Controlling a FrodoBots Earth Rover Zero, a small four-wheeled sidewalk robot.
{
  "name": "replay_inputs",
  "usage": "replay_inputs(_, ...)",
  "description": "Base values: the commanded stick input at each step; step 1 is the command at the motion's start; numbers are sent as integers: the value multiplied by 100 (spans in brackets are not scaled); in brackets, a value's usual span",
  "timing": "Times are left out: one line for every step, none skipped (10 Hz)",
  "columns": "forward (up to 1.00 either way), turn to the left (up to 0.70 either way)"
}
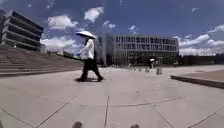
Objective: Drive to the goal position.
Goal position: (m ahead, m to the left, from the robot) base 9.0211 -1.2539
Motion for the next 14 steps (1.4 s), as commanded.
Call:
replay_inputs(70,0)
replay_inputs(70,0)
replay_inputs(69,0)
replay_inputs(68,0)
replay_inputs(68,0)
replay_inputs(69,0)
replay_inputs(70,0)
replay_inputs(70,0)
replay_inputs(70,0)
replay_inputs(70,0)
replay_inputs(70,0)
replay_inputs(70,0)
replay_inputs(70,0)
replay_inputs(70,0)
